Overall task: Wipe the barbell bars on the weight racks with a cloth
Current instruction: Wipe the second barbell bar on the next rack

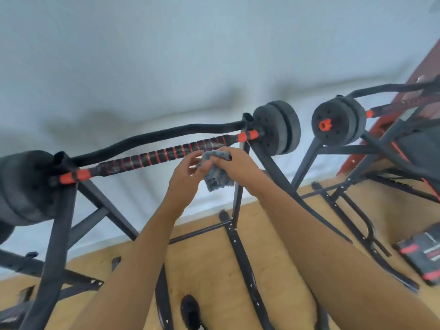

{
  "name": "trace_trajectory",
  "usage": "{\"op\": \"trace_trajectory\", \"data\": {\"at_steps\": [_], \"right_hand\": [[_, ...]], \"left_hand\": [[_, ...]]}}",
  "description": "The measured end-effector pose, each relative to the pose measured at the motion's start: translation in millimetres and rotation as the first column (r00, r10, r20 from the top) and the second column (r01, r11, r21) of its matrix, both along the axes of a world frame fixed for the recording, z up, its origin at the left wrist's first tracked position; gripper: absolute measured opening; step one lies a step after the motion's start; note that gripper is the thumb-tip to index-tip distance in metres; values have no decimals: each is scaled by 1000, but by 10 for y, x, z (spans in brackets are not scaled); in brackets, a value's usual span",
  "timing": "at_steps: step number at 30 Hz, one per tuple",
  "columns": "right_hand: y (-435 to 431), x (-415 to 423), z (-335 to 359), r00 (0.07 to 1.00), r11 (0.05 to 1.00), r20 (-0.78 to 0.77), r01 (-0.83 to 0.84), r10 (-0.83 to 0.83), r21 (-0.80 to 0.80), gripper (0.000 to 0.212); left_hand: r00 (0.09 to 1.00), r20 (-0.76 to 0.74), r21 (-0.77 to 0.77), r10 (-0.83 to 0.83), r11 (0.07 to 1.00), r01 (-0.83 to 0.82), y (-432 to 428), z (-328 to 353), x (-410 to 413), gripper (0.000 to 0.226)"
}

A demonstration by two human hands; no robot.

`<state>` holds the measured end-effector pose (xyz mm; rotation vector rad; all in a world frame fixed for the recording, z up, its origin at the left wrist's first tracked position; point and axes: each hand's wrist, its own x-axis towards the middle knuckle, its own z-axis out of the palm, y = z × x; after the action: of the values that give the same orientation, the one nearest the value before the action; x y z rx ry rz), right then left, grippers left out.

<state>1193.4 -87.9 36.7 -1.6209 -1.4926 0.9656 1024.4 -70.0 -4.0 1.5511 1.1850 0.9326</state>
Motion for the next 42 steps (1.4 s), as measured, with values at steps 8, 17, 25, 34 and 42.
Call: {"op": "trace_trajectory", "data": {"at_steps": [8, 17, 25, 34, 42], "right_hand": [[1121, -642, 54, 993, 1000, -115, -22, 21, -10, 28], [1865, -1233, 98, 972, 972, -7, -234, 234, -25, 19], [2154, -1718, -30, 914, 923, 139, -386, 382, 2, 12], [2130, -2202, -244, 794, 858, 355, -511, 493, -50, 18], [1998, -2363, -322, 724, 839, 457, -536, 517, -99, 26]], "left_hand": [[943, 305, -156, 135, 984, -91, 1024, 42, -658, 26], [950, -75, -11, 303, 953, -304, 1558, 362, -1580, 18], [780, -450, 386, 436, 882, -270, 1529, 493, -2239, 16], [555, -799, 323, 230, 943, 74, 1238, -245, -2756, 50], [434, -850, 411, 298, 891, 194, 1083, -465, -3100, 87]]}}
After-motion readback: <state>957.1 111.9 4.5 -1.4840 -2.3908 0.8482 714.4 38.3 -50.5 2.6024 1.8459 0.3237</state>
